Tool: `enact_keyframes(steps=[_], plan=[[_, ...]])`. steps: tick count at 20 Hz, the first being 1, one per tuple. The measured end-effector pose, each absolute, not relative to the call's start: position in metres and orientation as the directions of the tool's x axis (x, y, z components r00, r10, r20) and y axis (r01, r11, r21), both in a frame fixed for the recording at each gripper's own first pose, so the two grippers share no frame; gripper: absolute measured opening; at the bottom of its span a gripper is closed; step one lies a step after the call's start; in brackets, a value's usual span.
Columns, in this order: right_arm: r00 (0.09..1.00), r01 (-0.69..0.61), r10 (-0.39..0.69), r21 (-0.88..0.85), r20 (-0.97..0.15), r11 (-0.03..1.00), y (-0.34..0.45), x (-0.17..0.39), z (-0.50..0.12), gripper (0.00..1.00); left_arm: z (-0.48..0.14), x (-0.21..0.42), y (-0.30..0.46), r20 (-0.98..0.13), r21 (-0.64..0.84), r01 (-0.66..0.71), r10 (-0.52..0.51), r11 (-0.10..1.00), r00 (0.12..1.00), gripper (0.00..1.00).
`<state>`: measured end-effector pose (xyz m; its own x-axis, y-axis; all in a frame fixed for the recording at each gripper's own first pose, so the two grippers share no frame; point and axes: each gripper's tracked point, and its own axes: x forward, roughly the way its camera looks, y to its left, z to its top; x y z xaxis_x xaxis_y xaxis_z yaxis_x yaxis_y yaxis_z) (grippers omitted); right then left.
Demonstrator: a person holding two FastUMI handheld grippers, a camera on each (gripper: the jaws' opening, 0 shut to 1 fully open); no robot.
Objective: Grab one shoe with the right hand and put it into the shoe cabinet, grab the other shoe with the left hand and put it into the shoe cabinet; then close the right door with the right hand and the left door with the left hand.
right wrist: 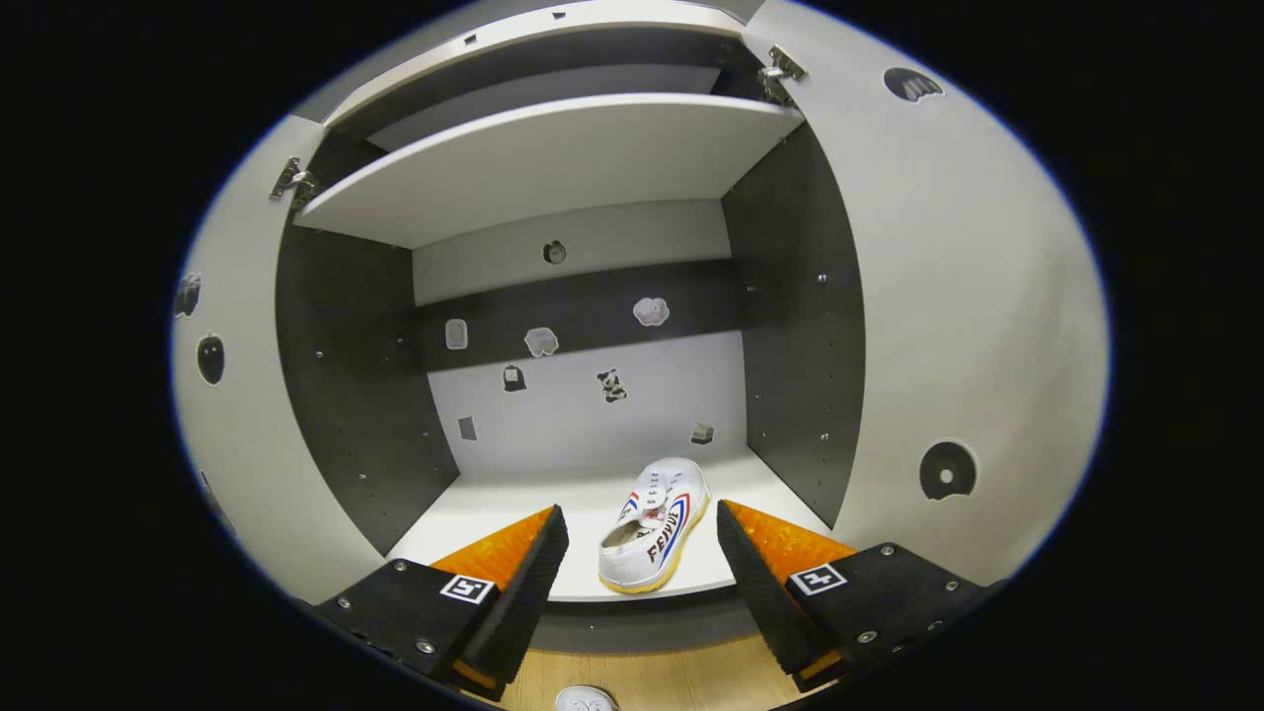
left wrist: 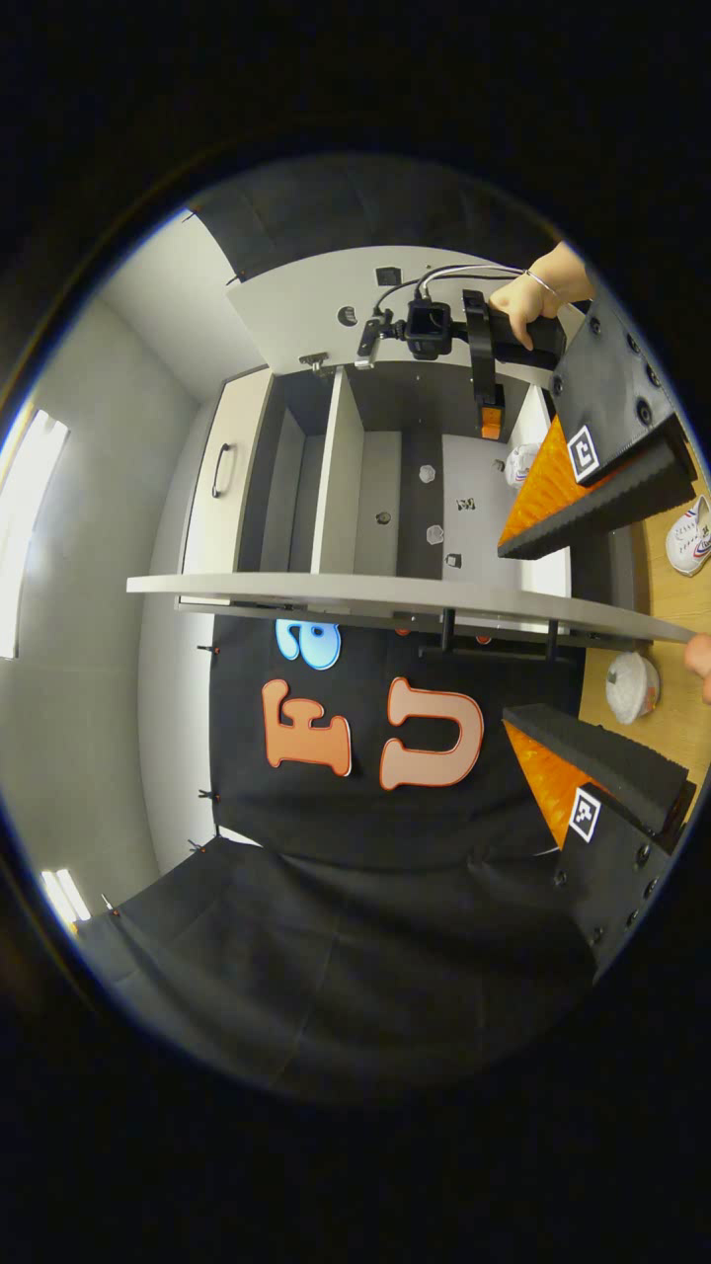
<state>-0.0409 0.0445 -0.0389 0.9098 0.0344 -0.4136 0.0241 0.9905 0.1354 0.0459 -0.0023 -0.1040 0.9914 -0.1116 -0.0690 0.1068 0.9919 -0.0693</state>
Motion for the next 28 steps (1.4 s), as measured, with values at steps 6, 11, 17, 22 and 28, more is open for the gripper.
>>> enact_keyframes(steps=[6,11,17,22,28], plan=[[0.959,-0.004,0.037,0.118,-0.28,0.993,0.036,-0.096,0.02,0.93,-0.16,0.025,-0.052,-0.14,-0.086,0.145,-0.156,0.986,0.978,0.96],[0.97,-0.076,0.104,0.129,-0.22,0.989,0.041,-0.136,0.04,0.93,-0.229,0.011,-0.097,-0.237,-0.059,0.204,-0.212,0.977,0.948,0.94],[0.981,-0.125,0.135,0.076,-0.137,0.989,0.042,-0.17,0.063,0.93,-0.368,-0.014,-0.124,-0.44,-0.102,0.205,-0.228,0.974,0.869,0.94],[0.982,-0.144,0.151,0.068,-0.112,0.987,0.04,-0.184,0.068,0.93,-0.467,-0.033,-0.128,-0.594,-0.127,0.166,-0.209,0.978,0.777,0.97],[0.986,-0.14,0.143,0.043,-0.086,0.989,0.035,-0.191,0.072,0.93,-0.556,-0.054,-0.118,-0.742,-0.115,0.11,-0.159,0.987,0.651,0.98]])
